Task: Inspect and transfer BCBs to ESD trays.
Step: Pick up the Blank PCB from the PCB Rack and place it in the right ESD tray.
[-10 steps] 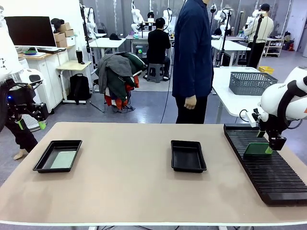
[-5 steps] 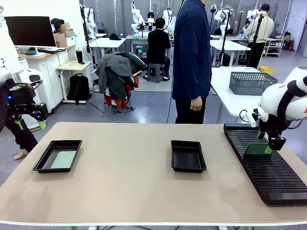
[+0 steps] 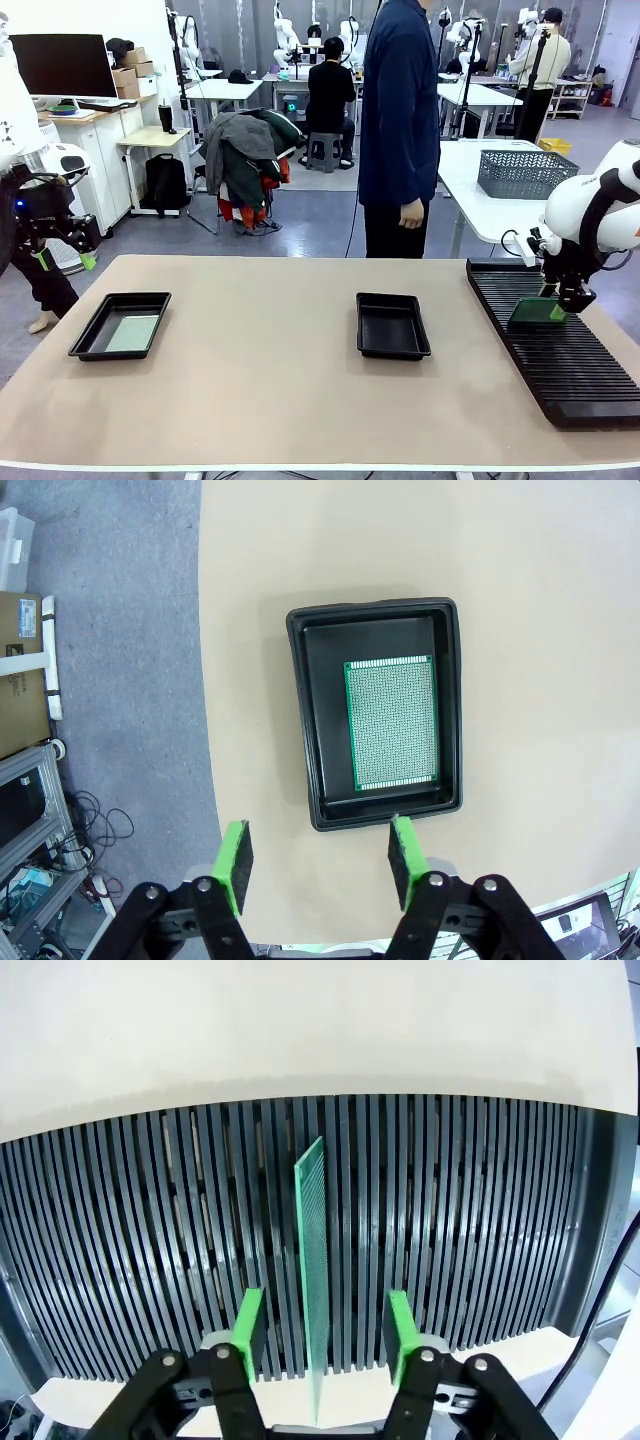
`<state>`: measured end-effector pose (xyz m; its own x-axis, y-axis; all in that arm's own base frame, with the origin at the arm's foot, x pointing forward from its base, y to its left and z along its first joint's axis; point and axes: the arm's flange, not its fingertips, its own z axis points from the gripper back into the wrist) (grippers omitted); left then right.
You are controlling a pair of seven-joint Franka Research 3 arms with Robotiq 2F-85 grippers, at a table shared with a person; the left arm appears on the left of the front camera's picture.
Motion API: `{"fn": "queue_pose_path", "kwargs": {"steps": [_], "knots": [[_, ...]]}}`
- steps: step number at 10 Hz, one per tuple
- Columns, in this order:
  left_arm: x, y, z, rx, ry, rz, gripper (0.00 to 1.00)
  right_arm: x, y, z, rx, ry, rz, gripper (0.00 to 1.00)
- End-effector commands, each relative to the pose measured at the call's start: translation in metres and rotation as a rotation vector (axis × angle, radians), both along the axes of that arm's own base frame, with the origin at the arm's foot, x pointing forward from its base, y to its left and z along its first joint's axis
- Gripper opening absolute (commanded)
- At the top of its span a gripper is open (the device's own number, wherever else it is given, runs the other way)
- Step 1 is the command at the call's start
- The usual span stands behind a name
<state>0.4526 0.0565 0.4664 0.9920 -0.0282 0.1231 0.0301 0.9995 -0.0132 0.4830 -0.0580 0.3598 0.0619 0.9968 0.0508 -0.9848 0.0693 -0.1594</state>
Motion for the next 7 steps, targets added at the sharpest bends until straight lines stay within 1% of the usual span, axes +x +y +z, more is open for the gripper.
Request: {"fn": "queue_pose_path", "kwargs": {"steps": [1,7], "knots": [[-0.0015,-0.0003,-0.0024,0.002,-0.005,0.000,0.73,0.0013,-0.0055,-0.0036,0.000,0.013,0.019,0.52],[-0.0015,-0.0003,-0.0024,0.002,-0.005,0.000,0.73,0.0016,-0.0077,-0.0044,0.007,0.014,0.015,0.22]]}}
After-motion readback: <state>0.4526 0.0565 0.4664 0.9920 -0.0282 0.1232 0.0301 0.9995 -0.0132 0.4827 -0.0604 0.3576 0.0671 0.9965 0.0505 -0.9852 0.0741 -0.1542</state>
